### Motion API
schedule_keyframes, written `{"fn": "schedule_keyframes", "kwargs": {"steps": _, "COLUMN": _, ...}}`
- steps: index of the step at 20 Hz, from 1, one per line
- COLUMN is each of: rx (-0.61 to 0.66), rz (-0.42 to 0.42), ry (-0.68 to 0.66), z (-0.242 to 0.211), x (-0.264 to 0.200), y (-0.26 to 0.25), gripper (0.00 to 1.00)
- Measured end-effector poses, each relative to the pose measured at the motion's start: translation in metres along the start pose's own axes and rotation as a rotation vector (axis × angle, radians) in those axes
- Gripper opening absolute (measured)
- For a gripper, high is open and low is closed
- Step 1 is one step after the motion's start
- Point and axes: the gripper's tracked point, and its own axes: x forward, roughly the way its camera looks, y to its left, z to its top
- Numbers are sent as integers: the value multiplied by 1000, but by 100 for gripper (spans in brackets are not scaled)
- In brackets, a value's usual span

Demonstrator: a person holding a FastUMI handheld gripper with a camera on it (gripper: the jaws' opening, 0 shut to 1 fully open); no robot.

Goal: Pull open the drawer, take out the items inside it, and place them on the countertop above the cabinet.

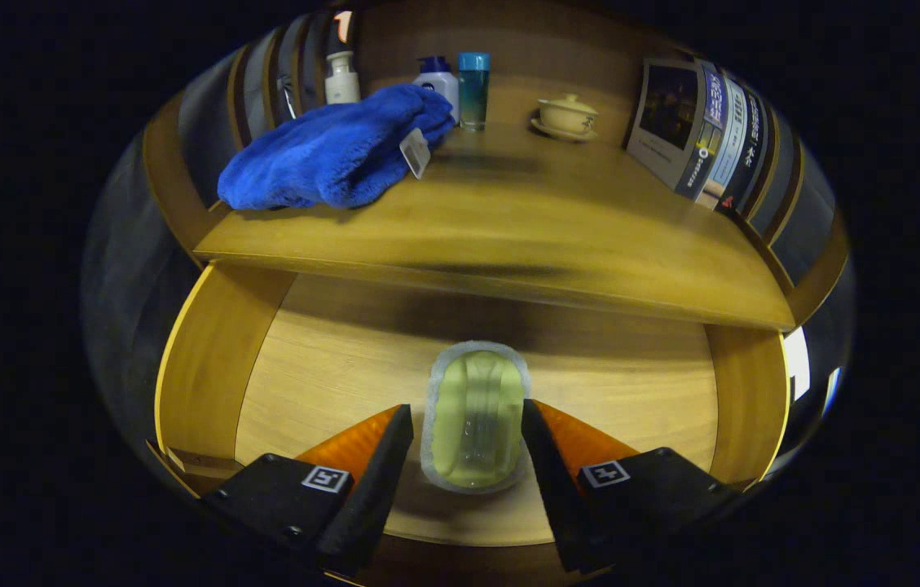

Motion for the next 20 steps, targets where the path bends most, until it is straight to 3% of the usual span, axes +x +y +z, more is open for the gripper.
{"fn": "schedule_keyframes", "kwargs": {"steps": 4, "rx": 17, "rz": 0, "ry": 35, "z": -7, "x": 8, "y": -5, "gripper": 64}}
{"fn": "schedule_keyframes", "kwargs": {"steps": 7, "rx": 53, "rz": -4, "ry": 21, "z": -5, "x": 6, "y": -10, "gripper": 28}}
{"fn": "schedule_keyframes", "kwargs": {"steps": 8, "rx": 64, "rz": 0, "ry": 13, "z": -3, "x": 6, "y": -10, "gripper": 23}}
{"fn": "schedule_keyframes", "kwargs": {"steps": 13, "rx": 73, "rz": 58, "ry": -11, "z": -2, "x": -12, "y": -7, "gripper": 18}}
{"fn": "schedule_keyframes", "kwargs": {"steps": 16, "rx": 95, "rz": 135, "ry": -84, "z": 12, "x": -53, "y": -4, "gripper": 18}}
{"fn": "schedule_keyframes", "kwargs": {"steps": 20, "rx": 96, "rz": 151, "ry": -209, "z": 46, "x": -112, "y": -15, "gripper": 17}}
